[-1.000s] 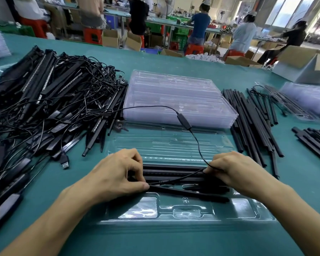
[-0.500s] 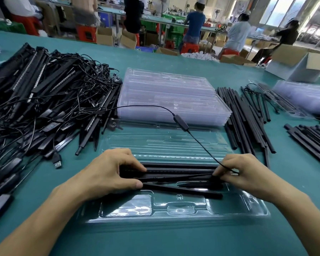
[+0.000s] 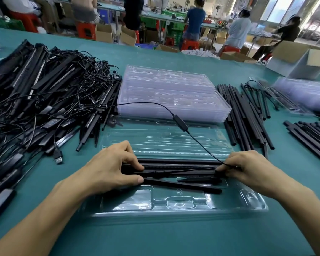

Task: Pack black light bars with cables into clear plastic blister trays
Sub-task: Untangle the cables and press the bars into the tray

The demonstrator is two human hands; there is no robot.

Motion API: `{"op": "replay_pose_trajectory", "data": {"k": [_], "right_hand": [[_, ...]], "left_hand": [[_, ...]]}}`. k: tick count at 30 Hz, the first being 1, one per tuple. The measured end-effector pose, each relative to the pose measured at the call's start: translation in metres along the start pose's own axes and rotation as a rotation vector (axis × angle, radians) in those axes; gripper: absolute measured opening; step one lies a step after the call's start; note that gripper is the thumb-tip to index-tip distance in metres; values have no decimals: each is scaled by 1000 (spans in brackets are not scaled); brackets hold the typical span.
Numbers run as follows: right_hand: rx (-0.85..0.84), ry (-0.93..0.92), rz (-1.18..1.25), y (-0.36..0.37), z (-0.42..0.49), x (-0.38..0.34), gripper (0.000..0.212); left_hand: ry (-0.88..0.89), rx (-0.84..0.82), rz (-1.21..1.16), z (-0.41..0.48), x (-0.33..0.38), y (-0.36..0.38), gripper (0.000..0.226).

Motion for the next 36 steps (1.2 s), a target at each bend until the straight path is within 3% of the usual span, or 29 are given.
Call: {"op": "replay_pose_trajectory", "data": {"k": [5, 9, 13, 15, 17, 19, 22, 25, 28, 30, 31, 34, 36], "right_hand": [[46, 35, 261, -10, 1, -2, 23], [302, 5, 532, -30, 14, -22, 31], [575, -86, 1018, -59, 28, -50, 21], [609, -134, 1262, -70, 27, -64, 23], [534, -187, 1370, -69, 23, -81, 23], [401, -233, 1352, -60, 20, -98, 24], [201, -387, 1130, -46, 16, -127, 18], [-108, -490, 910, -35, 7, -143, 18], [-251, -519, 577, -18, -2, -145, 22], [-219, -472, 550, -10, -1, -144, 27], [-168, -364, 664, -11, 4, -143, 34], [31, 163, 1261, -19, 32, -132, 70], [-27, 240, 1551, -29, 55, -130, 73]], "left_hand": [[5, -19, -36, 2, -4, 0, 45], [15, 1, -59, 1, -5, 0, 39], [6, 17, -55, 0, -2, 1, 40], [-15, 57, -70, 1, 3, 1, 43], [-4, 131, -89, 1, 14, 1, 51], [26, 151, -135, 7, 34, -1, 75], [-134, -28, -624, 21, 68, -5, 98], [-318, -43, -1173, 30, 94, -10, 73], [-307, 95, -1432, 30, 105, -14, 28], [-228, 151, -1378, 31, 108, -14, 12], [-170, 158, -1301, 31, 109, -13, 11], [39, 106, -1003, 31, 113, -11, 14], [187, 33, -781, 32, 120, -11, 18]]}}
Point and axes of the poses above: each hand's wrist, its own z-axis towards the middle knuckle, its own y-axis out of the palm, x = y × z, the point moved 1 cm from there along z, towards the middle knuckle, and after that the axes turned 2 degrees about -y, right-handed, at the moved point
